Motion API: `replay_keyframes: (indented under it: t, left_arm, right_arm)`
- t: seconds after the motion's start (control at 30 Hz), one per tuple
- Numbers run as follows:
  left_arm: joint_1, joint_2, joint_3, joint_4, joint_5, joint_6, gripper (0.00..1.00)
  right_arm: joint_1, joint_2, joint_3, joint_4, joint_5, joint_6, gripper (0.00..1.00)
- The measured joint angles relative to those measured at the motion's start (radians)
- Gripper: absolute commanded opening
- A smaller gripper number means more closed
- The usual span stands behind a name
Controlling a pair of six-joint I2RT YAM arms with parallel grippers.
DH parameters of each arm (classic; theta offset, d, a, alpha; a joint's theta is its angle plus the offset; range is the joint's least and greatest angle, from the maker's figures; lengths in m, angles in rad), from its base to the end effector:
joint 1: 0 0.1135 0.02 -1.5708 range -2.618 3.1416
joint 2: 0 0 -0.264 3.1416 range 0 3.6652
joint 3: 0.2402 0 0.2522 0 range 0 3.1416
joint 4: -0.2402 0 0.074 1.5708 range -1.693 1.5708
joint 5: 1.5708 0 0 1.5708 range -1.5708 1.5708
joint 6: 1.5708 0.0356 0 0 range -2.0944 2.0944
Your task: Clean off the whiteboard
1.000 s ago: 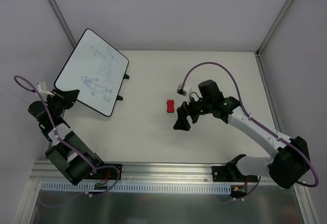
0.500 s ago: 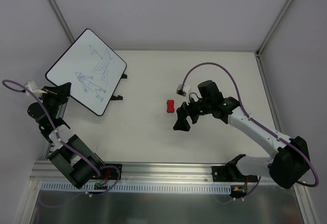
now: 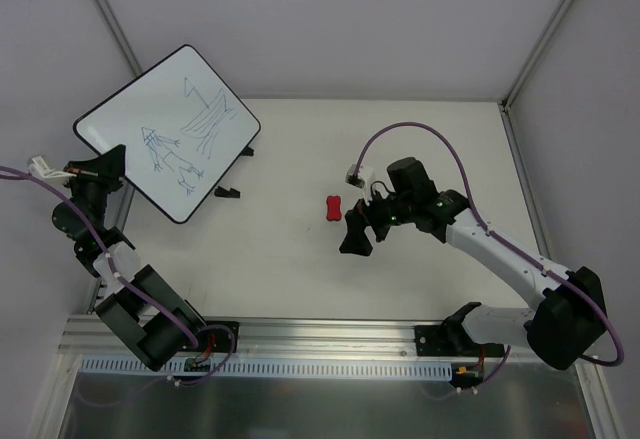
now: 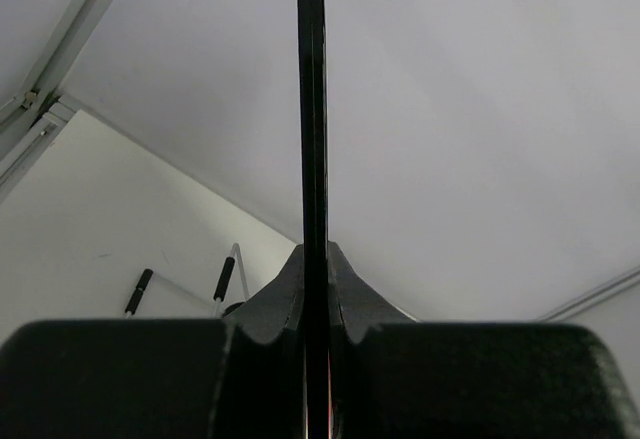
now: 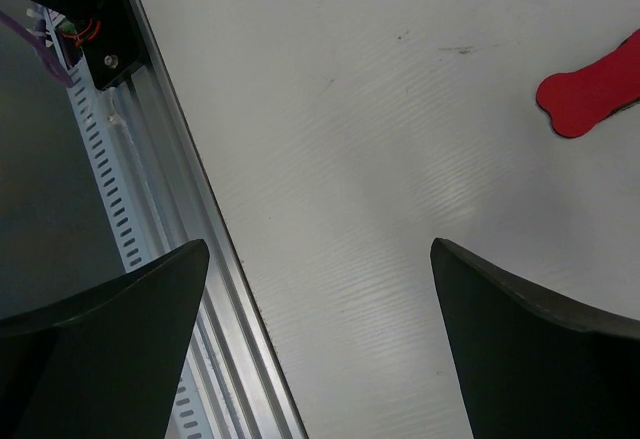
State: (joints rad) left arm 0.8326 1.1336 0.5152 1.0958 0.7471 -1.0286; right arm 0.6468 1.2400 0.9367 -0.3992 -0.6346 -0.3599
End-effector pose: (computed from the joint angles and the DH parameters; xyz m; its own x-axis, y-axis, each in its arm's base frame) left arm 0.1737 0.1550 0.3055 0.2765 -0.6299 -0.7258 0.1944 0.7763 -0.5997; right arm 0.1982 0.1761 0.2809 -0.1845 -0.4947 -0.8492 -0.9738 0.2091 0.0897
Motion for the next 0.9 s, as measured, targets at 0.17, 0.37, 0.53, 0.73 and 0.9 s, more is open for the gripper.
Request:
replay_keyframes:
  t: [0.17, 0.37, 0.53, 0.73, 0.9]
  left_arm:
    - [-0.003, -0.003, 0.000, 0.000, -0.034, -0.021, 0.00]
    - [-0.043, -0.028, -0.014, 0.003, -0.052, -0.019, 0.00]
    - [-0.088, -0.051, -0.041, 0.007, -0.048, -0.019, 0.00]
    - [-0.129, -0.054, -0.041, 0.007, -0.031, -0.015, 0.00]
    - [-0.153, -0.056, -0.041, 0.006, -0.017, -0.006, 0.00]
  right_arm:
    - [0.000, 0.010, 0.002, 0.003, 0.070, 0.016, 0.99]
    - [0.003, 0.074, 0.031, 0.045, 0.285, 0.127, 0.99]
    - [0.011, 0.219, 0.130, 0.074, 0.480, 0.256, 0.97]
    - [0.042, 0.429, 0.268, 0.099, 0.647, 0.406, 0.90]
    - [0.073, 0.561, 0.338, 0.107, 0.720, 0.493, 0.83]
